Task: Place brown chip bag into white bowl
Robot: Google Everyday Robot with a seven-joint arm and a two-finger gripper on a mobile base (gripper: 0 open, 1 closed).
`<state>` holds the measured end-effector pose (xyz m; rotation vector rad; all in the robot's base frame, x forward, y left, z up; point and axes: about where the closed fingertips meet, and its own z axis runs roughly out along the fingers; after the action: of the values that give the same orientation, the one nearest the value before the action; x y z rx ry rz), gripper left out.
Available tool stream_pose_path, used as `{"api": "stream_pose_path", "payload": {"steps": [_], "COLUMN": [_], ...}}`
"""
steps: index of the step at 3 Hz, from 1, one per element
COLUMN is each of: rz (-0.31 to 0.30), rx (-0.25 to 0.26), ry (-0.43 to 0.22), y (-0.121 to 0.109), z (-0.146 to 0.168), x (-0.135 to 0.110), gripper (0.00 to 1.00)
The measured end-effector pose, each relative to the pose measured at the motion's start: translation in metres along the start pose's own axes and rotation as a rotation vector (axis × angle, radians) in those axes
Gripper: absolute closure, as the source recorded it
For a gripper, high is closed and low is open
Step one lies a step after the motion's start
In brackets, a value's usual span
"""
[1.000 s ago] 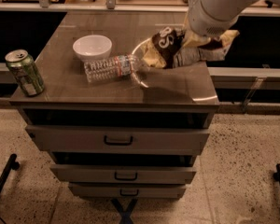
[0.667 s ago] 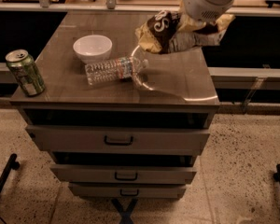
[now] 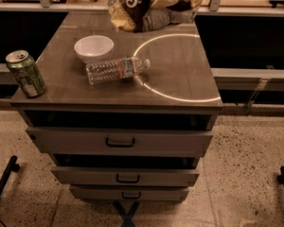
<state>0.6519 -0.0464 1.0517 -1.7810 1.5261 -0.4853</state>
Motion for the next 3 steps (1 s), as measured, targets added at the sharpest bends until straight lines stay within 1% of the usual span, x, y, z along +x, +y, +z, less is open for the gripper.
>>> {"api": "stream_pose_path", "payload": {"steps": [1, 2, 3], "rz": [-0.013, -0.037, -0.065], "rx": [-0.02, -0.064, -0.091], "ry": [-0.055, -0.112, -0.148], "y": [-0.003, 0.004, 0.003], "z": [0.015, 0.037, 0.054], "x": [-0.031, -0.066, -0.091], "gripper": [1.0, 1.0, 1.0]}}
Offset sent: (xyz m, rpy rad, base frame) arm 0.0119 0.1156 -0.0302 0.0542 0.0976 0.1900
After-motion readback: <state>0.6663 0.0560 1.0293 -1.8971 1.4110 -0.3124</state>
